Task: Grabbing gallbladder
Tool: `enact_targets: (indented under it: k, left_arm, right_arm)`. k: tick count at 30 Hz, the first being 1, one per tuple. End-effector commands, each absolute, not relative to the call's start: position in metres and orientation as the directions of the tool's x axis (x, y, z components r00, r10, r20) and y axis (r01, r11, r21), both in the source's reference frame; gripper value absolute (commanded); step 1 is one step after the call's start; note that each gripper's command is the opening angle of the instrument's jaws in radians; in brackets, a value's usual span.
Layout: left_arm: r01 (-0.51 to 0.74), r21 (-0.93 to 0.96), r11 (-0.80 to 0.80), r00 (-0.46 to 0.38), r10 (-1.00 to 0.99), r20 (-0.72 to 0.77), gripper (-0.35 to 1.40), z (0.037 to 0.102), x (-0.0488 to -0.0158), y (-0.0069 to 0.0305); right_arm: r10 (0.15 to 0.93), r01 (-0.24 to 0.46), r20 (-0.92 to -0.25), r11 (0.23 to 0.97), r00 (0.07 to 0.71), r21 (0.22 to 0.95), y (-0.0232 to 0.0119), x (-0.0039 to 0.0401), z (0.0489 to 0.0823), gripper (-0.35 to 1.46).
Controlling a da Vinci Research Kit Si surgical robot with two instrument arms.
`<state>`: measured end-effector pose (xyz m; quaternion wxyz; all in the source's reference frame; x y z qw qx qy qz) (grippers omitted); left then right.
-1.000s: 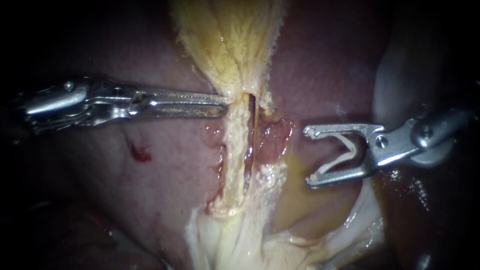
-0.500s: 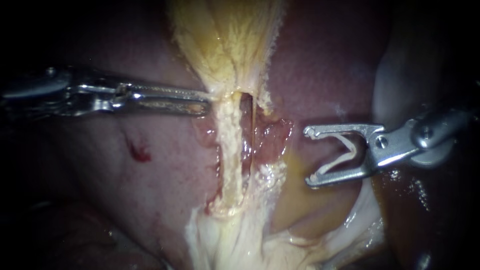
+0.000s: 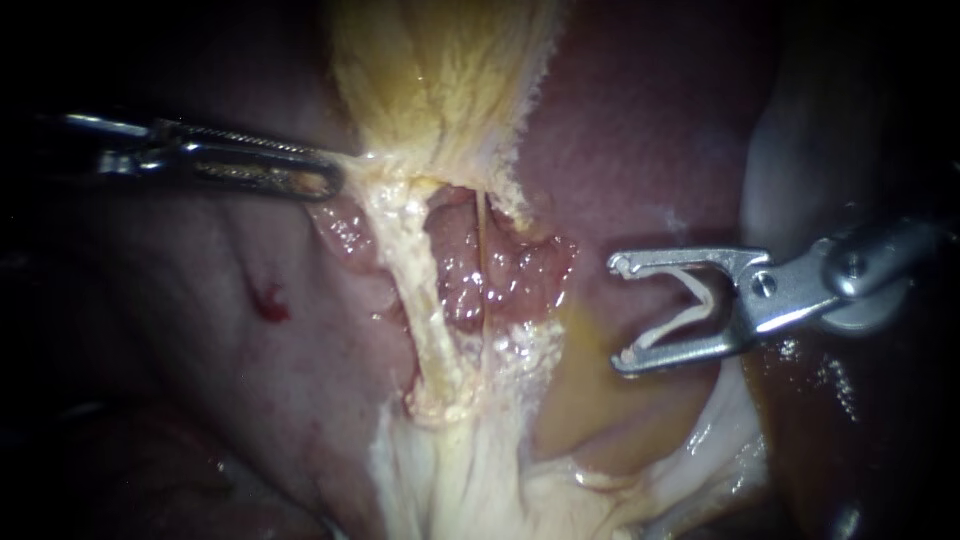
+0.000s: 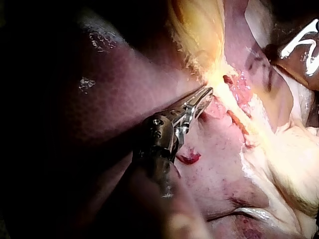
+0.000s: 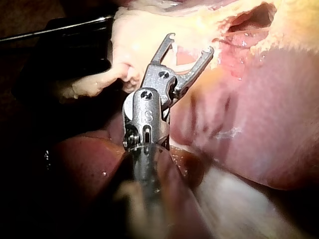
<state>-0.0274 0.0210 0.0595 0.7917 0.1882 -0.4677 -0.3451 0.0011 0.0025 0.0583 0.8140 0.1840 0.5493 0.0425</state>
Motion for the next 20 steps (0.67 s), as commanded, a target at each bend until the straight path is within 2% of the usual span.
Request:
enact_targets:
  k: [1,20]
  left_arm:
    - [0.373,0.621,0.689,0.324,-0.724,0.609,-0.35,0.0593,-0.0273,0.0211]
    - [0.378,0.621,0.686,0.322,-0.727,0.607,-0.35,0.0588,-0.0273,0.0210]
  right_arm:
    - [0.271,0.133,-0.879,0.929,0.393,0.346,0.0025,0.0010,0.0583,0.48]
    - [0.271,0.133,-0.879,0.929,0.393,0.346,0.0025,0.0010,0.0583,0.48]
